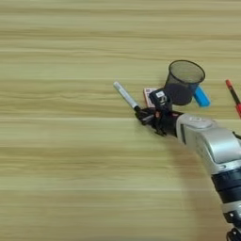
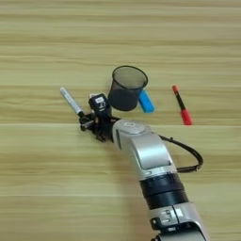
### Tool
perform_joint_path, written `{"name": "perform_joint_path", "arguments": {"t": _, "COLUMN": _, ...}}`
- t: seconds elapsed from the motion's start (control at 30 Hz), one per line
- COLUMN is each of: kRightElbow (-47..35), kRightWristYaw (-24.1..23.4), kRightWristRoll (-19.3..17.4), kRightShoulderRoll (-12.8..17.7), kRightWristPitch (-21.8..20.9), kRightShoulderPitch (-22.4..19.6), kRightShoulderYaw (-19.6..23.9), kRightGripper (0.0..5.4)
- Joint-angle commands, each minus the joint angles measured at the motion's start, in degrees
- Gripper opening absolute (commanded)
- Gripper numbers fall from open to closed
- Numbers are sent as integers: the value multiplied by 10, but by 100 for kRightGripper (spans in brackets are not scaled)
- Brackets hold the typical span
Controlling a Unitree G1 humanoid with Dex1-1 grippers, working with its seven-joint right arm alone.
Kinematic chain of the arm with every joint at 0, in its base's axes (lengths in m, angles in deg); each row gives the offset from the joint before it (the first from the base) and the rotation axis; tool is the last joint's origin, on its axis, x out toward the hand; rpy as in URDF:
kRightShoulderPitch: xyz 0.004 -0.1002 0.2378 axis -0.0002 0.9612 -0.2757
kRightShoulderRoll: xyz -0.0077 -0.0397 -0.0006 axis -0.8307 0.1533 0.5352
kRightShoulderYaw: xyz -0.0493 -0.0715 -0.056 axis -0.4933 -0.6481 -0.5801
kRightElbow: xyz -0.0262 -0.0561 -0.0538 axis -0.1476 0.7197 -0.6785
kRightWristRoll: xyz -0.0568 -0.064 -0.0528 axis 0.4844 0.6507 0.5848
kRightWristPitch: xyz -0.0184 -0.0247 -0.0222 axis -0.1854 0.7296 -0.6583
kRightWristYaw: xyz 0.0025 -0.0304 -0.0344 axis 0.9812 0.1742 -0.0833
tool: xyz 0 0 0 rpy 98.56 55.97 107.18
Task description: Move the objects on the table
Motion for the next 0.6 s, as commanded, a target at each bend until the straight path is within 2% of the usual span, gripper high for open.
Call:
{"name": "perform_joint_path", "arguments": {"t": 0.03, "kRightElbow": -16, "kRightWristYaw": -2, "kRightWristRoll": 8, "kRightShoulderRoll": 7, "kRightWristPitch": -23, "kRightShoulderPitch": -35, "kRightShoulderYaw": 2, "kRightGripper": 164}}
{"name": "perform_joint_path", "arguments": {"t": 0.33, "kRightElbow": -41, "kRightWristYaw": 11, "kRightWristRoll": 13, "kRightShoulderRoll": 11, "kRightWristPitch": -26, "kRightShoulderPitch": -24, "kRightShoulderYaw": -2, "kRightGripper": 261}}
{"name": "perform_joint_path", "arguments": {"t": 0.6, "kRightElbow": -56, "kRightWristYaw": 11, "kRightWristRoll": 1, "kRightShoulderRoll": 3, "kRightWristPitch": -30, "kRightShoulderPitch": -26, "kRightShoulderYaw": 21, "kRightGripper": 351}}
